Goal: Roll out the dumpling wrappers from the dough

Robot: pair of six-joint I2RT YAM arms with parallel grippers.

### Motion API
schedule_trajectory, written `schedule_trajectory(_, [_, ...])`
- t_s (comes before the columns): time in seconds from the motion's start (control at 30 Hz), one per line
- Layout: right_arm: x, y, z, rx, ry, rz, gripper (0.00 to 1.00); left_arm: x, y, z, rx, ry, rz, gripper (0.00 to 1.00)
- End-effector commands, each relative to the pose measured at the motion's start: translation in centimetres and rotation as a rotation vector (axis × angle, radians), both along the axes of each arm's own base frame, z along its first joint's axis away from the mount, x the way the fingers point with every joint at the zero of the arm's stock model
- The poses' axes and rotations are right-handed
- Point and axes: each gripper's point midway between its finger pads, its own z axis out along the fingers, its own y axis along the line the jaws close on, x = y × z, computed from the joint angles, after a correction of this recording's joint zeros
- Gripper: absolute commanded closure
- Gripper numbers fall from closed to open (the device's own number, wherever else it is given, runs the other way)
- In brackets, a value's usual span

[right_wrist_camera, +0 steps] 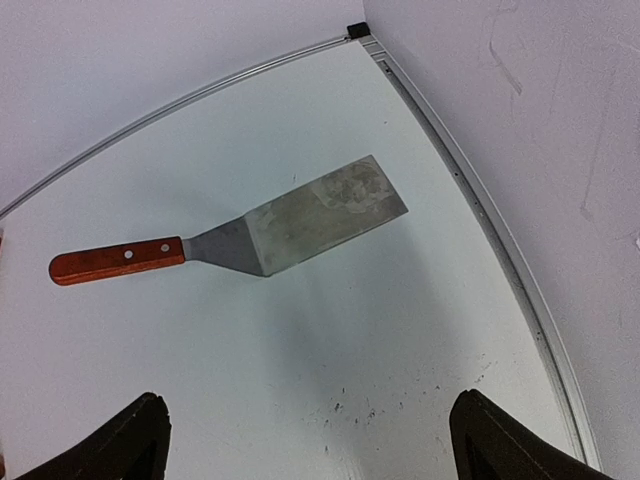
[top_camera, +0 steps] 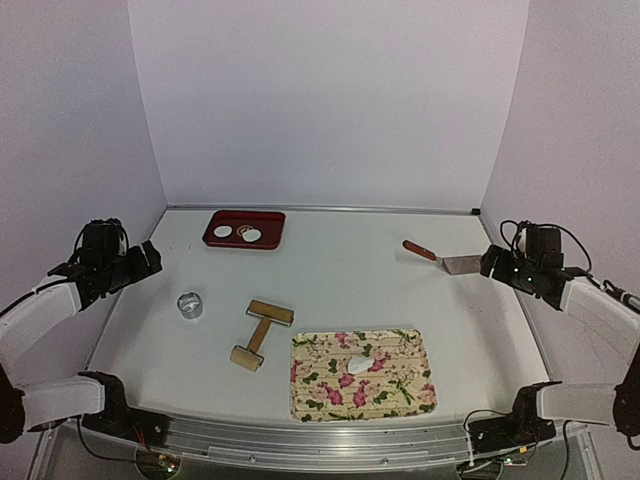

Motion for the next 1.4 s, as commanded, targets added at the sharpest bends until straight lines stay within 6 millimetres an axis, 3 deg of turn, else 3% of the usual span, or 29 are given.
schedule_trajectory(0.0, [0.1,-1.3,2.4,-0.039,-0.055,-0.063,0.02,0.3,0.7,3.0,0.027,-0.058,0.026,0.00])
schedule_trajectory(0.17, [0.1,-0.7,2.5,-0.002,-0.060,-0.044,0.02,0.5,-1.3,3.2,0.084,-0.033,-0.077,0.01])
schedule_trajectory(0.3, [0.4,1.9,1.6,0.100,-0.026,0.068,0.02,0.2,-6.9,2.7,0.138,0.030,-0.216,0.01])
schedule_trajectory(0.4, [0.0,4.4,-0.4,0.180,0.058,0.153,0.02,-0.4,-10.6,1.8,0.053,0.077,-0.291,0.02])
schedule_trajectory(0.53, [-1.7,8.2,-3.2,0.157,0.168,0.259,0.05,-2.2,-16.3,-0.2,-0.047,0.153,-0.402,0.04])
schedule_trajectory(0.77, [-5.3,13.9,-8.5,0.201,0.370,0.376,0.20,-5.6,-24.4,-5.1,-0.137,0.311,-0.608,0.04])
schedule_trajectory(0.87, [-6.6,15.3,-10.2,0.199,0.440,0.414,0.26,-6.4,-26.0,-6.9,-0.142,0.370,-0.654,0.04])
schedule_trajectory(0.97, [-7.6,16.0,-11.4,0.190,0.491,0.436,0.30,-6.4,-26.1,-8.4,-0.117,0.408,-0.642,0.06])
schedule_trajectory(1.37, [-9.4,18.4,-14.5,0.175,0.625,0.519,0.47,-5.8,-28.2,-11.4,-0.086,0.466,-0.712,0.29])
